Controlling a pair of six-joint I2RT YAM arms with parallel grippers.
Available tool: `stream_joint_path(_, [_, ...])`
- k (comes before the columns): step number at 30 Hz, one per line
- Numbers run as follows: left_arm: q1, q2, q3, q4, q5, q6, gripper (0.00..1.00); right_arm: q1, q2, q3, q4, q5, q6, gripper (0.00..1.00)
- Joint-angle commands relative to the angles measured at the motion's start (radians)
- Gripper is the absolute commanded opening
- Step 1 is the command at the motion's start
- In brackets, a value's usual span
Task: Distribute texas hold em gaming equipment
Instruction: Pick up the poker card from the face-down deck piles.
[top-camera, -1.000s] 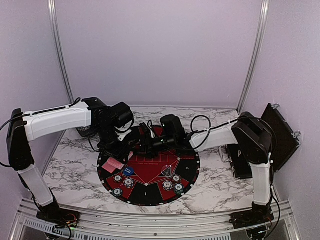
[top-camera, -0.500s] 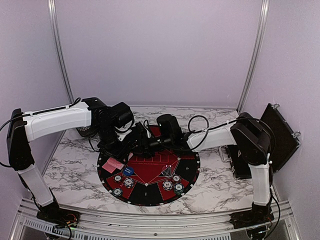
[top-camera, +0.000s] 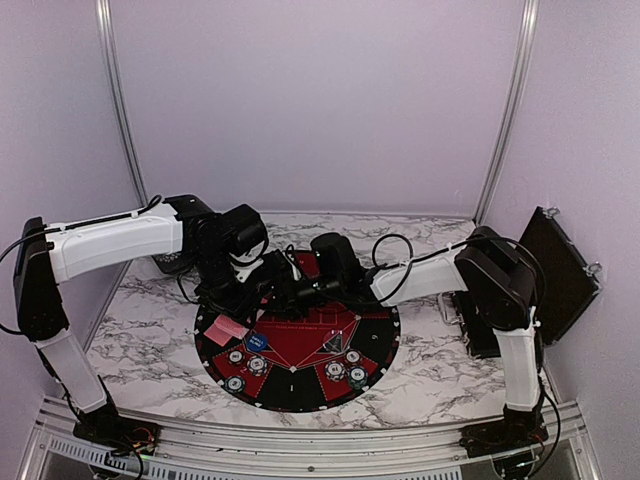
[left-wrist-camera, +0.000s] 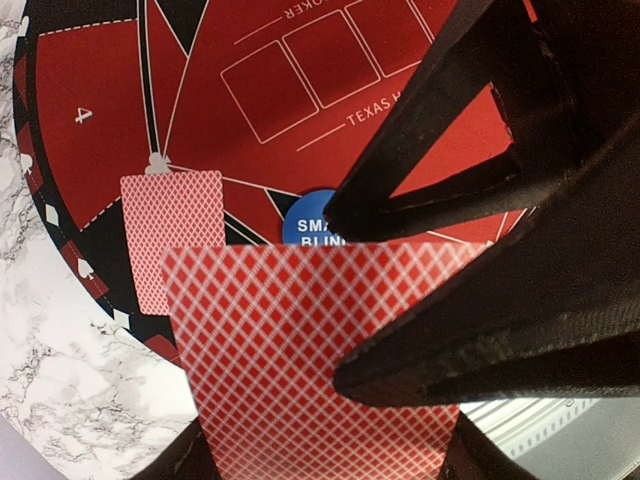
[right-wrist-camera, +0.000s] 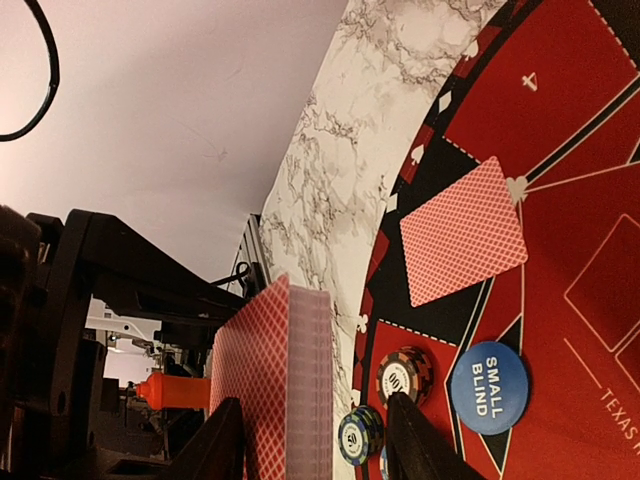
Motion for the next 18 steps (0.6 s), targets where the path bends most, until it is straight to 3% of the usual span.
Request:
stream_joint_path(1, [-0.005,-0.028,0.009,-0.010,0.002,0.011,0.53,0.002,0.010,0.036,-0.010,0.001,-0.012,0.46])
stream_joint_path(18, [-0.005,-0.024,0.012,-0.012,0.002,0.014,0.53,-0.025,-0.013,0.009,-0.015,0.018,-0.018,0.44])
